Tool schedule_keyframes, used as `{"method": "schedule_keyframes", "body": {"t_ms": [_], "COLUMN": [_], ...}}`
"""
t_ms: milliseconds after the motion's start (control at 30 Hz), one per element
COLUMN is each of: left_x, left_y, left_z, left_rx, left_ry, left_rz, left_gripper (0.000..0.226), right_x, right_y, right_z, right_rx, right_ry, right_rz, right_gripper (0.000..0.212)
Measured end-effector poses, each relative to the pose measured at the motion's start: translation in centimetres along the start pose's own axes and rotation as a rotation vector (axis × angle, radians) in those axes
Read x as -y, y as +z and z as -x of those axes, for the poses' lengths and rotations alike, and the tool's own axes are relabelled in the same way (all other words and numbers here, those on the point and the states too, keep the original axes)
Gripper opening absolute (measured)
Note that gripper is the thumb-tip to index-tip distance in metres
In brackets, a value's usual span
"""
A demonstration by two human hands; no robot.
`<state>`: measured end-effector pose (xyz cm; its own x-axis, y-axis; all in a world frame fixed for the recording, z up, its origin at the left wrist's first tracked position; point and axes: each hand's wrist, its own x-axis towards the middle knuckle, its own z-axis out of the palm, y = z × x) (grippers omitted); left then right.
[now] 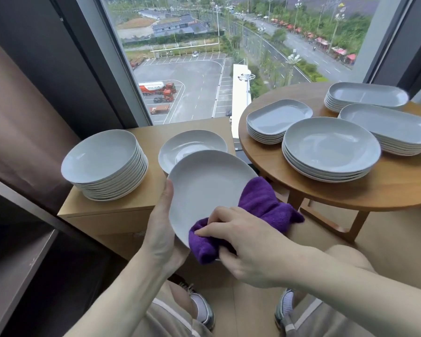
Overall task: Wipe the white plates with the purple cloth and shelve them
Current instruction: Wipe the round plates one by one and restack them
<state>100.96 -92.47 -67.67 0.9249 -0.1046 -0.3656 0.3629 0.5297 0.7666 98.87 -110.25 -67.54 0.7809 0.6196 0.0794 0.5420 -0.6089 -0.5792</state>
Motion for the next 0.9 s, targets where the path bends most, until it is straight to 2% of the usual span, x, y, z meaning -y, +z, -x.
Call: {"method": "schedule_keyframes", "body": {"t_ms": [67, 200, 300, 433, 567, 800, 900], "left_x": [-0.2, -0.6, -0.4, 1.0, 2.2, 2.4, 1.8], "left_y": [0.3, 0.5, 1.1, 2.1, 2.1, 5.3, 7.9], "left_z": [-0.1, 0.2, 0.5, 1.1, 0.6, -2.1, -3.5], "left_rx": [0.008, -0.038, -0.038, -0.009, -0.028, 0.001, -0.073], "left_ry": [0.071, 0.12, 0.12, 0.082, 0.08, 0.08, 0.041], "left_rz": [-0.04, -0.066, -0.071, -0.071, -0.032, 0.053, 0.047], "left_gripper": [0.068, 0.061, 0.058, 0.056, 0.055, 0.053, 0.052], "right_x": [-0.4, -2.2, -3.8, -5.9, -7.6, -9.3, -9.3], "right_y": [-0.5, -1.7, -2.6, -3.4, -5.2, -10.2, -13.2], "right_z": [-0.2, -0.6, -0.9, -0.8, -0.7, -0.4, 0.2], "right_rx": [0.023, -0.008, -0.078, -0.165, -0.3, -0.557, -0.648], "right_ry": [0.028, 0.099, 0.162, 0.259, 0.369, 0.478, 0.501], "right_rz": [0.021, 0.121, 0.164, 0.095, -0.038, -0.095, -0.11], "right_gripper": [0.044, 0.045, 0.041, 0.038, 0.036, 0.026, 0.024]}}
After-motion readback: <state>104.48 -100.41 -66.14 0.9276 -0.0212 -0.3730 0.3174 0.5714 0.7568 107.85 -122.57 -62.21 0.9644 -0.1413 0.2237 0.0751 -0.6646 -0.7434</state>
